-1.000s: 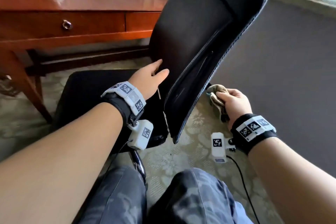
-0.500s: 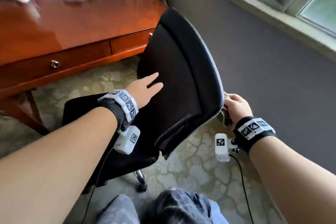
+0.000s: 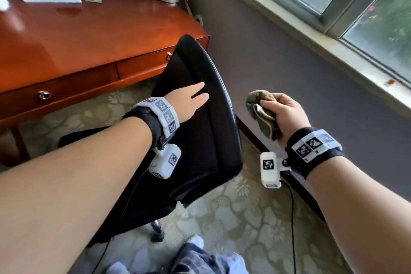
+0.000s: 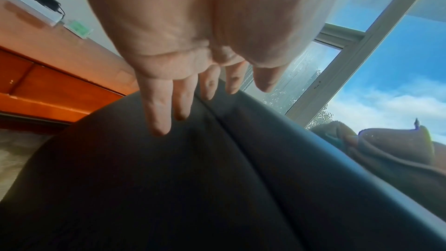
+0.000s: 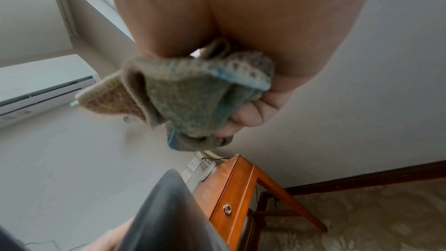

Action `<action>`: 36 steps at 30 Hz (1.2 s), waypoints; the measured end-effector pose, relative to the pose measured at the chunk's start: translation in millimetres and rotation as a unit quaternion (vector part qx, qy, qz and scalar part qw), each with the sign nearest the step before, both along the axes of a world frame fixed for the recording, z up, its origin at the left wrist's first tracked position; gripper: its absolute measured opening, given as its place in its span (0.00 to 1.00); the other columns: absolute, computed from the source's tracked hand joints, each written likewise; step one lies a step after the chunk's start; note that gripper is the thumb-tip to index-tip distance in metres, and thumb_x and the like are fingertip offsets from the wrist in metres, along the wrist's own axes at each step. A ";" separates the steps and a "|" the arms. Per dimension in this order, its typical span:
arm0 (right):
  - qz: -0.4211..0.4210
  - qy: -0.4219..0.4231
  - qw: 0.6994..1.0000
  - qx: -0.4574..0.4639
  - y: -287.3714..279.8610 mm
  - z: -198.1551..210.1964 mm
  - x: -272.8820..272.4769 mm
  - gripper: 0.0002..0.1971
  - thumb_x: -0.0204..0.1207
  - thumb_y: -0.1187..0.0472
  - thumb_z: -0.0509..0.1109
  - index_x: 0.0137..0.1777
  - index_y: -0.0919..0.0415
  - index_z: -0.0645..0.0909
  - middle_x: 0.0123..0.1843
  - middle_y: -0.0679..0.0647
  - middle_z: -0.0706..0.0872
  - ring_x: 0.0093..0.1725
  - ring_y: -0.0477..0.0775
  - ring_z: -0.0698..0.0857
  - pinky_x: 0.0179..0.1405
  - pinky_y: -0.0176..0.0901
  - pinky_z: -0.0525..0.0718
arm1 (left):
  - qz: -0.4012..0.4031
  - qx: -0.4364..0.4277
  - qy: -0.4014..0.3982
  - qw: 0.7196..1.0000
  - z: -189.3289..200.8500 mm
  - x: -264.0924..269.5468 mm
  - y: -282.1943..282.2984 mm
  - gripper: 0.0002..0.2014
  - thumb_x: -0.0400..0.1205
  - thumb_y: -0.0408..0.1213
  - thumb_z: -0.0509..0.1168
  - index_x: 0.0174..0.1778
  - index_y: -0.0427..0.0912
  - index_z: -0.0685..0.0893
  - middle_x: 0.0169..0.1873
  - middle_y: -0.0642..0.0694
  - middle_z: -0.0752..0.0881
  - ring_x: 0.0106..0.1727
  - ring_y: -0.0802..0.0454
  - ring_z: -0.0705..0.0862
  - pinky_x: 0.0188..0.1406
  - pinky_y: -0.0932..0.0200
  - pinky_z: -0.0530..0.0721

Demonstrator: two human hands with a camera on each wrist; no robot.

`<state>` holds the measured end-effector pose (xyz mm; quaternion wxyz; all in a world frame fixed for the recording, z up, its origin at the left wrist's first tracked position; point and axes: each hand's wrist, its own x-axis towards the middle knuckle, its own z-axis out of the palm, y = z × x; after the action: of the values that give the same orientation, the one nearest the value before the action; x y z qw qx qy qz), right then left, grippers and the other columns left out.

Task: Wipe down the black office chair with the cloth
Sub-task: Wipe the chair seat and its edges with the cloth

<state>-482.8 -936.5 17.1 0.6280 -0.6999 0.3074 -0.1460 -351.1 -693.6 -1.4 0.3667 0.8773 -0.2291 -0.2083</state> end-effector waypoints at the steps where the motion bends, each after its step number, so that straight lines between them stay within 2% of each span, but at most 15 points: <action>1: 0.008 -0.006 1.000 0.009 -4.8 -0.1 5.5 0.12 0.68 0.59 0.80 0.52 0.56 0.91 0.45 0.60 0.93 0.42 0.59 0.90 0.42 0.50 0.88 | 0.002 0.002 0.007 1.000 -3.2 4.0 -6.2 0.28 0.93 0.54 0.57 0.91 0.58 0.63 0.88 0.50 0.70 0.88 0.47 0.69 0.84 0.53 0.64; 5: 0.069 -0.015 0.997 0.044 -25.5 -5.5 37.9 0.11 0.77 0.67 0.76 0.59 0.59 0.90 0.48 0.61 0.92 0.43 0.59 0.89 0.43 0.48 0.88 | 0.037 0.009 0.032 0.999 -10.7 24.8 -26.6 0.31 0.94 0.44 0.57 0.93 0.57 0.56 0.92 0.53 0.59 0.89 0.47 0.66 0.86 0.54 0.66; 8: 0.136 -0.031 0.987 0.086 -38.9 -9.9 65.8 0.15 0.79 0.72 0.72 0.64 0.63 0.87 0.51 0.61 0.92 0.44 0.57 0.90 0.47 0.47 0.90 | 0.049 0.035 0.041 0.997 -13.1 35.4 -36.4 0.35 0.92 0.36 0.58 0.94 0.55 0.51 0.93 0.57 0.52 0.91 0.51 0.61 0.80 0.65 0.60; 15: 0.274 -0.054 0.953 0.116 -53.1 -9.2 132.0 0.21 0.75 0.73 0.74 0.66 0.57 0.87 0.58 0.61 0.91 0.52 0.60 0.87 0.54 0.51 0.88 | 0.061 0.121 0.052 0.989 -10.9 51.7 -46.1 0.45 0.88 0.38 0.65 0.94 0.56 0.42 0.93 0.58 0.43 0.82 0.44 0.76 0.62 0.66 0.75; 16: 0.282 -0.054 0.952 0.104 -53.1 -8.6 138.3 0.22 0.74 0.73 0.75 0.67 0.56 0.87 0.58 0.61 0.91 0.52 0.61 0.88 0.54 0.52 0.88 | 0.065 0.132 0.063 0.987 -10.1 52.8 -46.9 0.45 0.88 0.38 0.64 0.94 0.56 0.42 0.93 0.57 0.41 0.75 0.42 0.81 0.53 0.65 0.79; 18: 0.299 -0.059 0.948 0.091 -57.7 -6.3 152.2 0.24 0.75 0.76 0.74 0.69 0.57 0.86 0.59 0.60 0.91 0.53 0.60 0.88 0.54 0.52 0.88 | 0.080 0.145 0.077 0.983 -7.7 57.3 -53.2 0.46 0.87 0.38 0.64 0.94 0.58 0.42 0.93 0.57 0.41 0.66 0.39 0.85 0.33 0.66 0.74; 22: 0.331 -0.064 0.938 0.083 -61.2 -5.5 165.1 0.25 0.76 0.80 0.71 0.69 0.58 0.86 0.59 0.61 0.91 0.53 0.60 0.89 0.56 0.53 0.89 | 0.108 0.141 0.083 0.981 -6.0 63.0 -59.4 0.46 0.86 0.37 0.66 0.94 0.59 0.44 0.93 0.58 0.43 0.61 0.45 0.86 0.29 0.70 0.70; 24: 0.351 -0.064 0.931 0.075 -57.9 -3.9 168.8 0.24 0.75 0.80 0.72 0.67 0.57 0.88 0.58 0.60 0.92 0.53 0.59 0.90 0.58 0.55 0.89 | 0.116 0.144 0.087 0.979 -6.4 63.9 -59.9 0.46 0.86 0.37 0.65 0.94 0.59 0.43 0.93 0.57 0.42 0.61 0.41 0.88 0.27 0.69 0.71; 27: 0.398 -0.055 0.915 -0.026 -45.9 0.4 174.2 0.21 0.76 0.76 0.74 0.63 0.53 0.91 0.57 0.54 0.93 0.54 0.53 0.91 0.63 0.53 0.89 | 0.117 0.157 0.087 0.977 -5.6 66.7 -62.1 0.46 0.86 0.36 0.65 0.94 0.58 0.42 0.93 0.56 0.42 0.64 0.38 0.87 0.27 0.67 0.71; 30: 0.435 -0.042 0.877 -0.200 -35.9 7.1 168.2 0.18 0.77 0.70 0.75 0.59 0.48 0.93 0.53 0.47 0.89 0.53 0.44 0.89 0.59 0.37 0.86 | 0.109 0.164 0.077 0.977 -3.6 70.6 -62.0 0.46 0.86 0.36 0.66 0.94 0.57 0.43 0.94 0.54 0.46 0.38 0.52 0.83 0.21 0.68 0.72; 31: 0.452 -0.040 0.864 -0.220 -35.7 12.1 163.2 0.17 0.77 0.69 0.76 0.58 0.48 0.93 0.52 0.47 0.88 0.53 0.41 0.88 0.58 0.33 0.83 | 0.109 0.166 0.072 0.978 -4.4 71.3 -60.8 0.46 0.86 0.37 0.67 0.94 0.57 0.44 0.93 0.50 0.53 0.33 0.55 0.80 0.20 0.67 0.72; 32: 0.478 -0.037 0.846 -0.231 -37.0 16.7 158.1 0.17 0.76 0.69 0.76 0.58 0.48 0.93 0.53 0.47 0.87 0.54 0.39 0.87 0.58 0.29 0.81 | 0.111 0.164 0.067 0.978 -5.3 71.5 -59.3 0.46 0.87 0.38 0.68 0.94 0.56 0.45 0.89 0.43 0.67 0.31 0.54 0.79 0.21 0.64 0.72; 33: 0.505 -0.033 0.827 -0.247 -38.5 21.7 153.7 0.16 0.76 0.69 0.77 0.58 0.48 0.93 0.53 0.46 0.87 0.55 0.37 0.87 0.58 0.25 0.79 | 0.109 0.161 0.067 0.979 -6.5 71.3 -57.8 0.46 0.86 0.39 0.69 0.94 0.56 0.45 0.74 0.38 0.82 0.30 0.52 0.79 0.23 0.60 0.71; 34: 0.525 -0.029 0.806 -0.272 -39.6 25.8 152.0 0.17 0.77 0.68 0.77 0.59 0.48 0.93 0.53 0.46 0.87 0.55 0.36 0.86 0.58 0.22 0.77 | 0.103 0.160 0.069 0.979 -7.1 70.5 -57.0 0.46 0.86 0.41 0.69 0.94 0.57 0.46 0.54 0.38 0.88 0.29 0.50 0.78 0.24 0.58 0.71; 36: 0.535 -0.031 0.773 -0.339 -37.9 30.7 159.3 0.18 0.78 0.67 0.75 0.62 0.47 0.92 0.53 0.44 0.86 0.55 0.36 0.85 0.57 0.18 0.74 | 0.099 0.157 0.074 0.980 -8.0 69.5 -55.7 0.46 0.85 0.42 0.70 0.93 0.59 0.48 0.34 0.42 0.81 0.28 0.47 0.78 0.25 0.57 0.71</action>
<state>-323.5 -974.4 47.9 0.3362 -0.9139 -0.2060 0.0972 -281.6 -749.4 -9.4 0.2591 0.9246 -0.0778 -0.2683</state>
